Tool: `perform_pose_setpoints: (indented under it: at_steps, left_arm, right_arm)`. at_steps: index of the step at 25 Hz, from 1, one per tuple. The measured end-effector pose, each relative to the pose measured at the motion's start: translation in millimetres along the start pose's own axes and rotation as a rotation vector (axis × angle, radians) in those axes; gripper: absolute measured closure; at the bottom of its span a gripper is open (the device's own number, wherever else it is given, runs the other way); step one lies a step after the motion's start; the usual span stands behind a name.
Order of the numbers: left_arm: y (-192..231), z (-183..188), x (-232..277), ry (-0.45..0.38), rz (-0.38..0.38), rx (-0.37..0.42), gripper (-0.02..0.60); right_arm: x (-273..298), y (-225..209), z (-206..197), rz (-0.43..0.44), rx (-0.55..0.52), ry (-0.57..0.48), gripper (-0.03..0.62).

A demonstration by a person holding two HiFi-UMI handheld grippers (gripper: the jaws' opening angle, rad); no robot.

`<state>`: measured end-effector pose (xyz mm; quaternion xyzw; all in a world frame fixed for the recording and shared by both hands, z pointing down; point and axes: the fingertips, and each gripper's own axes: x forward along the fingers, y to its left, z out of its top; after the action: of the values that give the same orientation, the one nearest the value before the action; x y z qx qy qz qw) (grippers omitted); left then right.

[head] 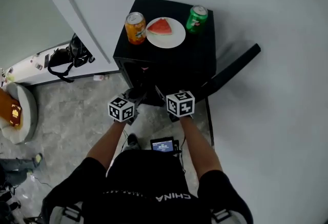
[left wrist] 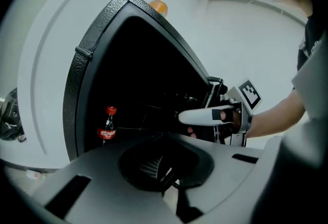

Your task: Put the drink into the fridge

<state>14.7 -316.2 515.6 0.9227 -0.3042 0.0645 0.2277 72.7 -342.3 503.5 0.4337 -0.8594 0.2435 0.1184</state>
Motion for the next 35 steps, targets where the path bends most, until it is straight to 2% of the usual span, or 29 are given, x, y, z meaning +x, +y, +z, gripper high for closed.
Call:
perform_pose_setpoints:
  at_steps: [2,9,13,17,22,29,35]
  left_arm:
    - [-4,2,-5,0.001,0.001,-0.025,0.569]
    - [-12,10,-7,-0.015,-0.028,-0.019,0.569]
    - [-23,19,-6,-0.036,-0.033,0.000,0.569]
    - [-29,12,-7,0.007,-0.001,0.046,0.569]
    - [-46,3,-6,0.028,0.029,0.039,0.569]
    - [-78,-37,-13,0.055,0.074,-0.006,0.569]
    - [-96,-69,-47,0.091,0.076,-0.016,0.569]
  right_arm:
    - [-19,1,4,-0.028,-0.005,-0.018,0.487]
    - [-46,-1,-3,-0.063,0.010,-0.033,0.561]
    - [-50,4,-6,-0.052,0.008,-0.033,0.577]
    - [-59,6,-7,-0.034,0.005,-0.039,0.579]
    - [-81,5,-19,-0.012,-0.038,-0.009,0.579]
    - [-106,-5,-51,0.020,-0.039,0.042,0.579]
    - [-135,10,-85,-0.017,-0.011,0.048,0.579]
